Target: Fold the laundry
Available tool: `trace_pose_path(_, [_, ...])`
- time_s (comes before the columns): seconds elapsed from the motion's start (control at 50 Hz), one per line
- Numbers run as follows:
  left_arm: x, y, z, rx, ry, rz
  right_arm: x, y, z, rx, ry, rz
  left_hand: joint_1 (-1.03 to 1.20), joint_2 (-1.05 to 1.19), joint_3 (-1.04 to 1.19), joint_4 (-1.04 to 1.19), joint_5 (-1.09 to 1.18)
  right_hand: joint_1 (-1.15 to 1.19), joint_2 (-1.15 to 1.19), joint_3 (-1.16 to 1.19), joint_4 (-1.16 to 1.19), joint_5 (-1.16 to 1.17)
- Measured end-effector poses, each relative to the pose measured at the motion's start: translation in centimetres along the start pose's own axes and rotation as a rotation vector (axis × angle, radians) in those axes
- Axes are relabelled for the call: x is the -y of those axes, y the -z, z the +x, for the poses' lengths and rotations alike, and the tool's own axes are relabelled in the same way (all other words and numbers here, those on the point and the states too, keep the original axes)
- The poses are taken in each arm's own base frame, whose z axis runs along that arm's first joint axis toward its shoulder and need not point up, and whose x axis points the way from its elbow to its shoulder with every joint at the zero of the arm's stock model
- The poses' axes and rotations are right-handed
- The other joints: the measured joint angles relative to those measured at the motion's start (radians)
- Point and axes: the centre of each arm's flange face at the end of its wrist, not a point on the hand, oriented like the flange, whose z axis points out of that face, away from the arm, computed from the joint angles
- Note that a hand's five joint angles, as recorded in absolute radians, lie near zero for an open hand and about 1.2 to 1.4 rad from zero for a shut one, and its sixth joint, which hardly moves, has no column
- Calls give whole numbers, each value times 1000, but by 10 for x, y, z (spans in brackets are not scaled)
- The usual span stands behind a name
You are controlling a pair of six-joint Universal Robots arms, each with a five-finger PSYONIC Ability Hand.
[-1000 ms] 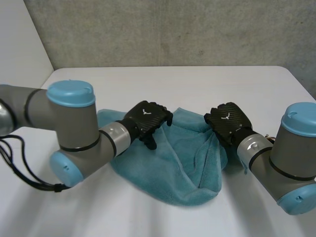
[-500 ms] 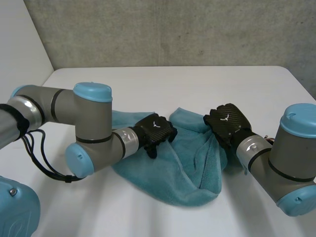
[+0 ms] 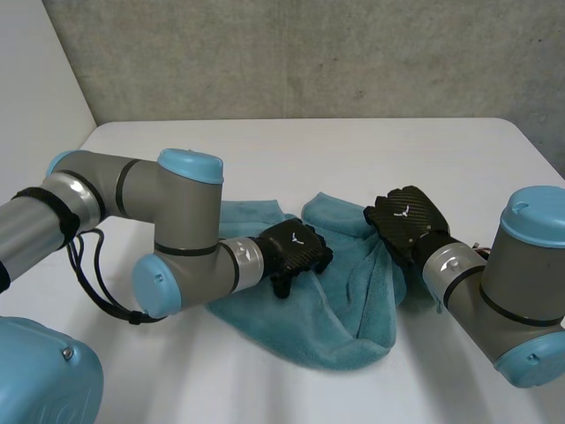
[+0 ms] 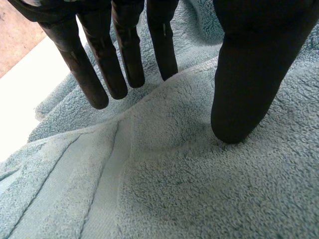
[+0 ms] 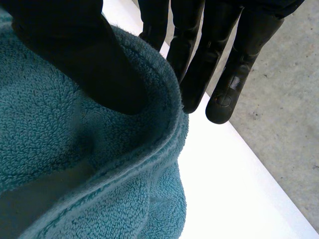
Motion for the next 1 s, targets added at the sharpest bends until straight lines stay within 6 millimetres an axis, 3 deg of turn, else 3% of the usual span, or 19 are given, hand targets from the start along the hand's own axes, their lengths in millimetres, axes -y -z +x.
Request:
trace_pose_path(0.24, [-2, 1, -2, 17, -2, -25, 0, 0, 0, -2, 0, -1, 144, 141, 136, 135, 130, 0, 0, 0, 0, 0])
trace_pose_path(0.28, [-2, 1, -4, 39, -4, -38, 0, 0, 1, -5, 0, -2, 358, 361, 360, 362, 357, 0, 0, 0, 0, 0])
trace_pose_path(0.34, [-1, 3, -6, 58, -8, -44, 0, 0, 1, -8, 0, -3, 449, 458, 449, 450, 446, 0, 0, 0, 0, 0])
trace_pose_path(0.36, [0, 4, -7, 67, -10, -46, 0, -1, 2, -10, -1, -3, 545, 576, 573, 576, 567, 0, 0, 0, 0, 0])
trace_pose_path(0.54, [12, 19, -18, 180, -75, -45, 2, -2, 9, -38, -2, -10, 545, 620, 617, 614, 575, 0, 0, 0, 0, 0])
trace_pose_path(0.64, [25, 55, -42, 441, -168, -37, 4, 2, 15, -28, 2, -67, 545, 621, 617, 615, 575, 0, 0, 0, 0, 0])
trace_pose_path(0.68, [23, 82, -52, 567, -173, -63, 4, 8, 15, 14, 11, -131, 545, 622, 618, 615, 575, 0, 0, 0, 0, 0])
trace_pose_path(0.7, [23, 82, -52, 567, -173, -63, 4, 8, 15, 14, 11, -131, 545, 622, 618, 615, 575, 0, 0, 0, 0, 0])
trace_pose_path(0.74, [16, 103, -52, 626, -162, -102, 2, 16, 12, 67, 25, -198, 545, 622, 618, 615, 575, 0, 0, 0, 0, 0])
trace_pose_path(0.82, [-5, 137, -33, 642, -130, -196, 1, 36, 5, 192, 73, -340, 545, 623, 619, 618, 575, 0, 5, 0, 0, 0])
trace_pose_path(0.9, [-11, 144, -25, 629, -122, -220, 1, 41, 4, 221, 86, -369, 545, 623, 620, 618, 575, 0, 11, 0, 0, 0])
trace_pose_path(0.92, [-27, 160, -2, 581, -97, -283, 2, 52, 2, 278, 118, -422, 545, 624, 620, 619, 575, 0, 11, 0, 0, 0])
trace_pose_path(1.0, [-37, 166, 12, 543, -80, -320, 7, 60, 1, 308, 149, -437, 545, 624, 620, 619, 575, 0, 11, 0, 0, 0])
